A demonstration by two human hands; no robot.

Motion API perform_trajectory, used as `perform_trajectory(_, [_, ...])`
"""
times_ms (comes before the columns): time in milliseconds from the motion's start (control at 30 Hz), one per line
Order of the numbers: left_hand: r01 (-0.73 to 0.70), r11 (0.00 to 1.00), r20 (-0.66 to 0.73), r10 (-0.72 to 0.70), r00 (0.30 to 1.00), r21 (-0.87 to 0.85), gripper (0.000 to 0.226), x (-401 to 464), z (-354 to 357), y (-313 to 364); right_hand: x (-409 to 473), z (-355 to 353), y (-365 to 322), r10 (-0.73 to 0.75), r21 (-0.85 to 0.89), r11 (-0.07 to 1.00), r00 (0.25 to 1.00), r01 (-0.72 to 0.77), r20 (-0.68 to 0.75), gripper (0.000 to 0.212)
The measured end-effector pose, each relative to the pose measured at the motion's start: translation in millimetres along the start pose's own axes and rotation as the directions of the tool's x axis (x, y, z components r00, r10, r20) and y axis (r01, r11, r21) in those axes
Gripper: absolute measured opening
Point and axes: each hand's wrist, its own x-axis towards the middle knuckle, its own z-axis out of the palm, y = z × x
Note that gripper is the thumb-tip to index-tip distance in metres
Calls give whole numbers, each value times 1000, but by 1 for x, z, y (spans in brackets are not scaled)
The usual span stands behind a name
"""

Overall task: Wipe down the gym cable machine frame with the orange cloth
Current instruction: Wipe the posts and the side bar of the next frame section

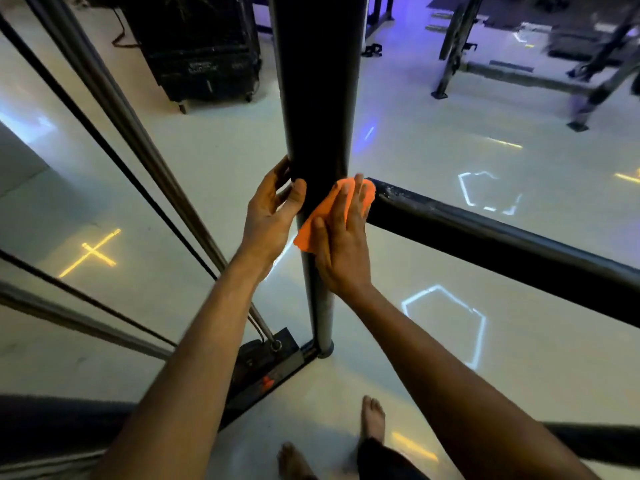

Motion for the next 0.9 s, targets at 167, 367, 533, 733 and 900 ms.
perform_trajectory(167, [-18, 1000, 11, 18, 1000, -22, 54, 4, -1, -26, -1, 15, 11, -58, -69, 996, 997, 55, -52, 91])
perform_trajectory(367, [16, 1000, -23, -16, 1000, 1, 49, -3, 6, -41, -42, 36, 51, -55, -91, 994, 996, 61, 69, 101])
perform_trajectory(533, [58, 998, -58, -57, 997, 17, 48, -4, 14, -60, -16, 38, 47, -125, -1, 992, 991, 126, -45, 97])
perform_trajectory(733, [38, 999, -118, -38, 992, -2, 49, -12, 32, -91, -77, 66, 119, -153, -44, 986, 977, 161, 150, 106])
perform_trajectory(900, [85, 995, -105, -79, 991, 52, 46, -15, 27, -124, -58, 74, 105, -191, 58, 980, 981, 190, 19, 99])
